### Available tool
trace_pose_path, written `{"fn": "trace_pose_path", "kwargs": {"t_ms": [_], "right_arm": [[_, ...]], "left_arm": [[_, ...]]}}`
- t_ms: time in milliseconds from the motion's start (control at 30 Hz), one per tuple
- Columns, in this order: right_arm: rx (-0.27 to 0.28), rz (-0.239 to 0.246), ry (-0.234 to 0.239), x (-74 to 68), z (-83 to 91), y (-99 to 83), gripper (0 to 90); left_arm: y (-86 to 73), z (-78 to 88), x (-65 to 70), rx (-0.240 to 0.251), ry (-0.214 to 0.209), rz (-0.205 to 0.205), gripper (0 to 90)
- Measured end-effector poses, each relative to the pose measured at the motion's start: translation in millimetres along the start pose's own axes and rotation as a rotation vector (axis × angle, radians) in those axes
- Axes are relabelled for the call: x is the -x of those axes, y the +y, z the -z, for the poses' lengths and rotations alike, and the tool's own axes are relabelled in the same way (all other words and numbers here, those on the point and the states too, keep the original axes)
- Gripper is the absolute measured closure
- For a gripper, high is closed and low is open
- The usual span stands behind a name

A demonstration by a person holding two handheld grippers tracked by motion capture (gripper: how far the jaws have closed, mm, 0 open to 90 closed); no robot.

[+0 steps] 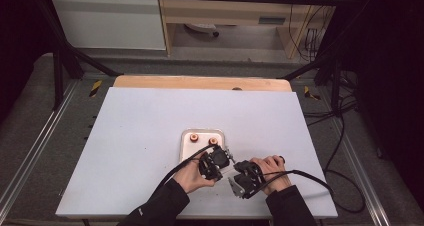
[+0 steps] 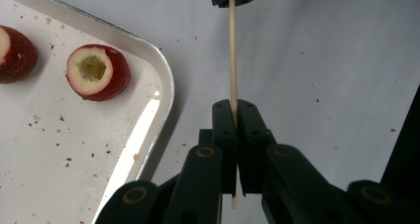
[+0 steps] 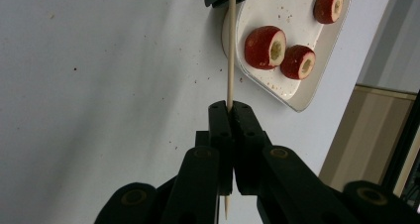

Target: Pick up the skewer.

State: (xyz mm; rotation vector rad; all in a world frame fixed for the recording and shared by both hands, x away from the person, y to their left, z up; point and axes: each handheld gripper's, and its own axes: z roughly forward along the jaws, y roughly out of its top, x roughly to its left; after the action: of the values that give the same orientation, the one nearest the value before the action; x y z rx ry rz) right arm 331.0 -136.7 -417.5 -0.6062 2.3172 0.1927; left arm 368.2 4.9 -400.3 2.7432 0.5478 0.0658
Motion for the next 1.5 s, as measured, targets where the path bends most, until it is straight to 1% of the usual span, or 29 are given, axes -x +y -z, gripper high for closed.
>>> {"fn": "trace_pose_path", "kwargs": {"t_ms": [100, 267, 333, 367, 400, 433, 467, 500, 533, 567, 633, 667, 700, 733, 767, 800, 833, 933, 967, 1000, 1033, 1067, 1167, 1233, 1267, 1300, 1333, 1433, 1500], "right_arm": [[0.003, 0.002, -0.004, 0.0, 0.4, 0.1, 88.8], [0.002, -0.019, -0.015, -0.1, 0.9, -0.2, 87.9], [0.020, -0.067, -0.018, 1.1, 1.1, -1.8, 83.3], [0.020, -0.067, -0.018, 1.1, 1.1, -1.8, 83.3], [0.019, -0.155, -0.020, 2.2, 2.2, -4.4, 75.4], [0.019, -0.155, -0.020, 2.2, 2.2, -4.4, 75.4], [0.037, -0.225, -0.018, 3.4, 2.3, -8.9, 67.6], [0.043, -0.256, -0.021, 3.6, 2.7, -10.6, 65.0], [0.055, -0.281, -0.026, 4.9, 3.4, -13.5, 61.7], [0.055, -0.281, -0.026, 4.9, 3.4, -13.5, 61.7], [0.074, -0.379, -0.026, 4.0, 4.6, -19.5, 54.4], [0.089, -0.468, -0.023, 4.2, 7.0, -26.8, 48.4], [0.093, -0.509, -0.026, 3.9, 8.0, -28.9, 46.2], [0.093, -0.509, -0.026, 3.9, 8.0, -28.9, 46.2], [0.116, -0.603, -0.015, 4.7, 10.5, -35.6, 41.1], [0.116, -0.603, -0.015, 4.7, 10.5, -35.6, 41.1], [0.128, -0.719, -0.011, 5.2, 12.2, -42.3, 36.4], [0.136, -0.837, 0.006, 5.0, 13.5, -49.1, 29.8], [0.140, -0.865, 0.012, 4.7, 13.1, -51.4, 28.0], [0.142, -0.894, 0.017, 4.0, 12.8, -53.7, 26.9], [0.145, -0.925, 0.026, 3.3, 12.5, -56.0, 26.0], [0.149, -0.955, 0.034, 2.5, 11.8, -58.2, 24.9], [0.143, -1.036, 0.048, -0.6, 9.9, -63.0, 20.1], [0.136, -1.052, 0.048, -1.5, 9.5, -64.5, 20.1], [0.141, -1.095, 0.062, -4.2, 8.5, -66.7, 18.5], [0.141, -1.095, 0.062, -4.2, 8.5, -66.7, 18.5], [0.138, -1.126, 0.087, -5.8, 7.4, -68.1, 16.4], [0.133, -1.157, 0.102, -6.9, 6.4, -68.9, 14.0], [0.139, -1.207, 0.135, -8.3, 4.0, -70.6, 11.5]], "left_arm": [[0.7, -0.3, 1.1, -0.004, 0.011, 0.003, 88.1], [-0.1, -0.8, 2.5, 0.010, 0.026, 0.006, 88.4], [-1.3, -0.1, 3.5, 0.022, 0.033, 0.003, 88.4], [-2.2, 0.4, 4.0, 0.032, 0.037, 0.006, 88.4], [-3.7, 0.9, 4.6, 0.046, 0.042, 0.008, 88.4], [-4.7, 1.2, 5.1, 0.052, 0.047, 0.011, 88.4], [-6.5, 1.9, 5.5, 0.057, 0.055, 0.009, 88.4], [-7.8, 2.1, 5.8, 0.062, 0.061, 0.010, 88.4], [-11.5, 2.3, 6.9, 0.081, 0.078, 0.019, 88.4], [-11.5, 2.3, 6.9, 0.081, 0.078, 0.019, 88.4], [-16.0, 2.8, 6.8, 0.093, 0.094, 0.022, 88.4], [-18.1, 3.1, 6.8, 0.099, 0.096, 0.024, 88.4], [-22.3, 2.3, 5.6, 0.123, 0.096, 0.017, 88.4], [-22.3, 2.3, 5.6, 0.123, 0.096, 0.017, 88.4], [-24.7, 2.2, 5.3, 0.134, 0.094, 0.019, 88.4], [-27.0, 2.8, 4.9, 0.136, 0.093, 0.019, 88.4], [-30.2, 3.5, 5.2, 0.146, 0.095, 0.033, 88.4], [-37.7, 5.8, 5.0, 0.175, 0.101, 0.064, 88.4], [-43.3, 7.6, 4.9, 0.199, 0.107, 0.086, 88.4], [-43.3, 7.6, 4.9, 0.199, 0.107, 0.086, 88.4], [-49.2, 9.4, 5.0, 0.219, 0.117, 0.111, 88.4], [-49.2, 9.4, 5.0, 0.219, 0.117, 0.111, 88.4], [-58.1, 10.5, 5.3, 0.270, 0.122, 0.155, 88.4], [-64.3, 10.7, 6.4, 0.305, 0.123, 0.181, 88.3], [-68.0, 10.1, 7.6, 0.323, 0.134, 0.195, 88.4], [-70.4, 9.6, 8.3, 0.331, 0.139, 0.201, 88.4], [-74.9, 9.0, 9.3, 0.347, 0.140, 0.215, 88.4], [-87.6, 7.5, 11.7, 0.407, 0.137, 0.257, 88.4], [-95.2, 6.3, 12.4, 0.439, 0.140, 0.280, 88.4]]}}
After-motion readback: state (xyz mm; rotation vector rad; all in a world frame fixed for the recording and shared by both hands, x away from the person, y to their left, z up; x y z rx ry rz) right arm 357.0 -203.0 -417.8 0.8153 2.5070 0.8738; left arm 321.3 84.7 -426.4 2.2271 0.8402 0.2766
